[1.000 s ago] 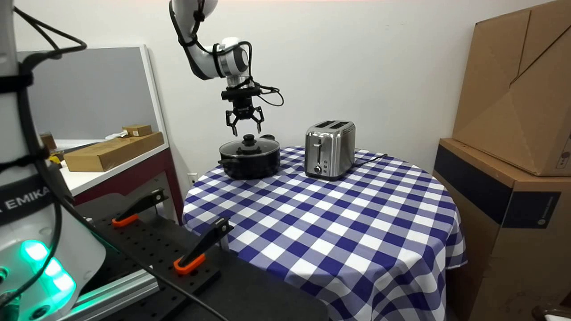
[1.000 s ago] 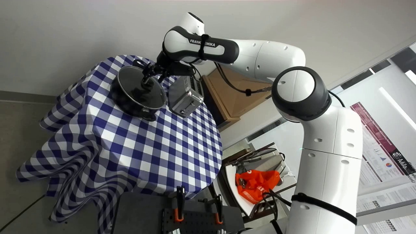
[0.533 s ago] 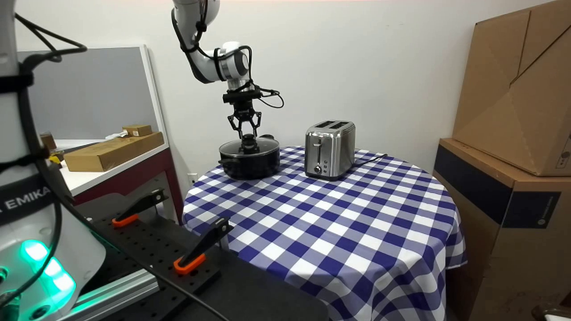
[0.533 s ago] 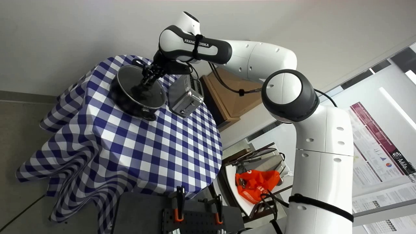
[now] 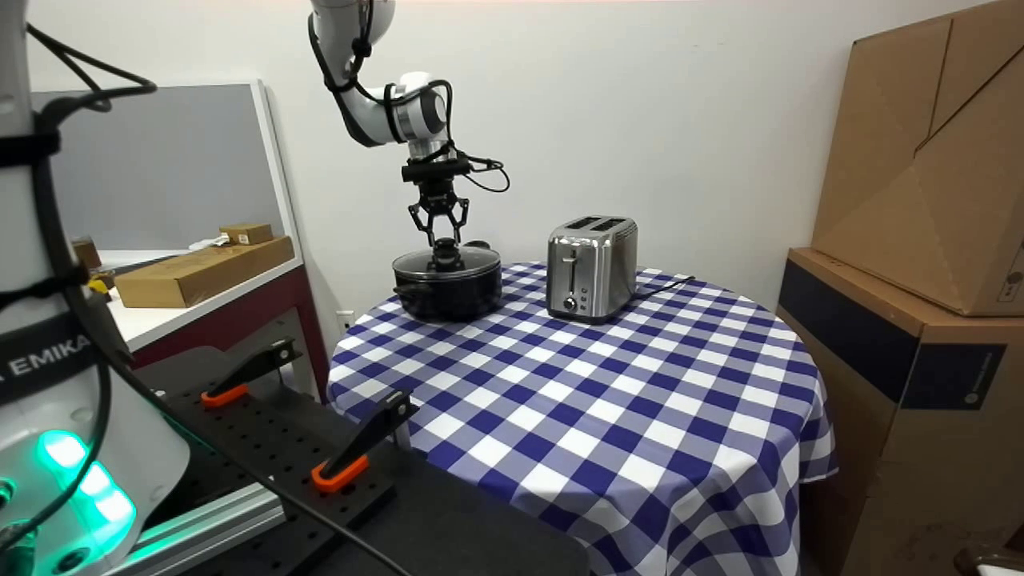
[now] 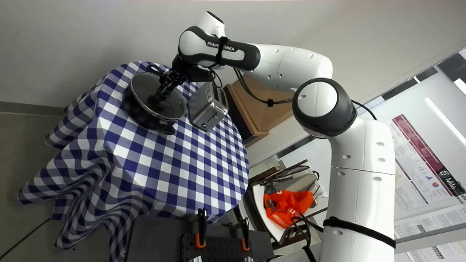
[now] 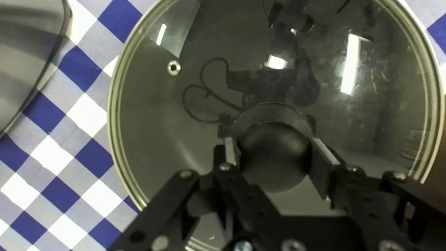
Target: Pick up the lid from the black pot and put it on the table.
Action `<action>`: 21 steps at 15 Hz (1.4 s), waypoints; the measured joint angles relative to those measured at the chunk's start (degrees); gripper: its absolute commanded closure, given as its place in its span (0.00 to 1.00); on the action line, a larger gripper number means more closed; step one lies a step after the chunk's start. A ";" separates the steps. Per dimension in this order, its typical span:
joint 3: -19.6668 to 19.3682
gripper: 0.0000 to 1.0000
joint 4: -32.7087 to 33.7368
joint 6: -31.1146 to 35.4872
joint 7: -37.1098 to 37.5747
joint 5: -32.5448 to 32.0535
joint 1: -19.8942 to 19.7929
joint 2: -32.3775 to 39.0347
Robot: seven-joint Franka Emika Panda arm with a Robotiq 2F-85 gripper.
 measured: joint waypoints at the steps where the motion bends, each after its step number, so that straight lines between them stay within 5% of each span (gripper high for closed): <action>1: 0.15 0.75 -0.15 0.01 -0.65 0.36 -0.15 -0.59; 6: 2.14 0.75 -3.72 1.86 -3.39 1.43 -2.75 -8.28; 12: 1.51 0.75 -16.06 4.70 -6.51 3.31 -9.20 -22.24; 21: -9.05 0.75 -36.12 13.35 -3.50 3.59 -20.40 -36.82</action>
